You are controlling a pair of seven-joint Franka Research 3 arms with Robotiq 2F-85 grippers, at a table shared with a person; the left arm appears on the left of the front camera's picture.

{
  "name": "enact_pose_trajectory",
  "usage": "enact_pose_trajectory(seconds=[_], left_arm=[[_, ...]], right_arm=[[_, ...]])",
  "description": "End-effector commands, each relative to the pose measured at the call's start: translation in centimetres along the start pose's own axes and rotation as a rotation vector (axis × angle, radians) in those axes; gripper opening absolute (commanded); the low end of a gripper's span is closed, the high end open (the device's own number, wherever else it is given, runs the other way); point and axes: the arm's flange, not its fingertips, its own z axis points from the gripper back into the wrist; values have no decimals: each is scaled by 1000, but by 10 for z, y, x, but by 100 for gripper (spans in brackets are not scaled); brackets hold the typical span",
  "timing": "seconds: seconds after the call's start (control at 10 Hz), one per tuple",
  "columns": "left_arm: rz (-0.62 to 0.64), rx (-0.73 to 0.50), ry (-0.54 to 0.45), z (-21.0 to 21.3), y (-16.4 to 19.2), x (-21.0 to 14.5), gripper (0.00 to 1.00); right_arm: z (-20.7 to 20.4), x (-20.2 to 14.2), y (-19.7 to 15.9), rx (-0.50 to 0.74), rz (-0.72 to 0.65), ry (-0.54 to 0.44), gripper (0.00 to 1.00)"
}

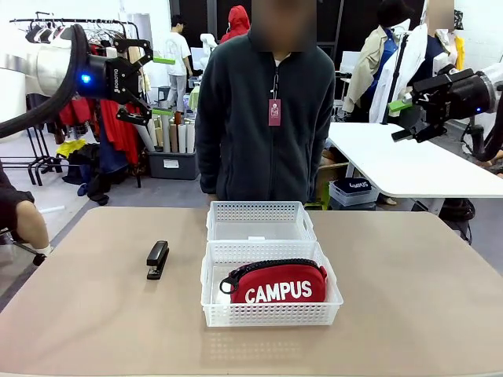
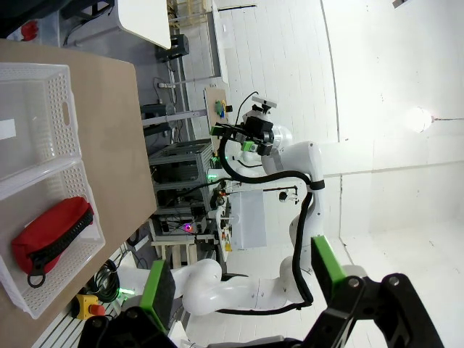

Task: Distribute items into two baskets.
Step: Pick up the Stapler that the person points to.

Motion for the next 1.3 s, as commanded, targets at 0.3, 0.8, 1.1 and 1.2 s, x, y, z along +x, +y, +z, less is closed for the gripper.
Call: enact_pose_trajectory(seconds=[0.3, 0.8, 1.1, 1.2], left_arm=[[-2, -1, 1, 0, -2, -1, 100], [-2, -1, 1, 0, -2, -1, 100], [-2, -1, 1, 0, -2, -1, 100], [-2, -1, 1, 0, -2, -1, 100]], right_arm=[[0, 13, -7, 224, -337, -77, 100], [23, 33, 1, 412, -456, -147, 100], [30, 36, 8, 366, -414, -153, 100], [25, 34, 10, 381, -419, -155, 100]])
